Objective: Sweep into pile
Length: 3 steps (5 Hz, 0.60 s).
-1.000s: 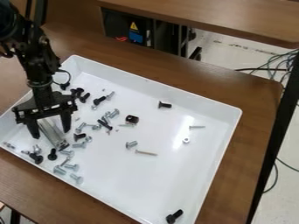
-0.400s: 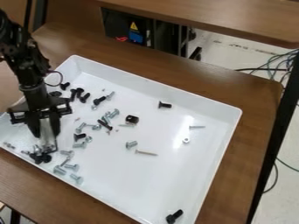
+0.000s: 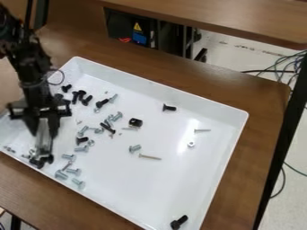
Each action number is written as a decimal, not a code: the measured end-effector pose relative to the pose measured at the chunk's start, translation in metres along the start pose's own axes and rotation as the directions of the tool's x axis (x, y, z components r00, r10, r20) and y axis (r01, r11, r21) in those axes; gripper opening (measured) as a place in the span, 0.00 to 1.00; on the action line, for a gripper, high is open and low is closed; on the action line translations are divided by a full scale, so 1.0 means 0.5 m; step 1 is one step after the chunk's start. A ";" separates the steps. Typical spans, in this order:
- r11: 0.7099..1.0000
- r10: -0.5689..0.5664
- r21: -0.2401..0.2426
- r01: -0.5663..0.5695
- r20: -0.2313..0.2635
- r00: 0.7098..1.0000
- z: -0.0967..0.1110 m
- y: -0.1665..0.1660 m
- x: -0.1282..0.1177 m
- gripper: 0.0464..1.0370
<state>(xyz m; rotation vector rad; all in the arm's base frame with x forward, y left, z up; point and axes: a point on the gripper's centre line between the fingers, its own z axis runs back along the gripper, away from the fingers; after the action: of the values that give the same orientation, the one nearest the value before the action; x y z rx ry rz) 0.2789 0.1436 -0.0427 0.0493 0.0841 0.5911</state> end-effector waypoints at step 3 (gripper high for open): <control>0.995 -0.100 0.032 0.099 0.004 0.995 -0.002 0.007 0.074 0.32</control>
<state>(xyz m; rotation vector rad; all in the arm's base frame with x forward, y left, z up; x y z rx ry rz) 0.3074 0.1671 -0.0456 0.0772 0.0901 0.4900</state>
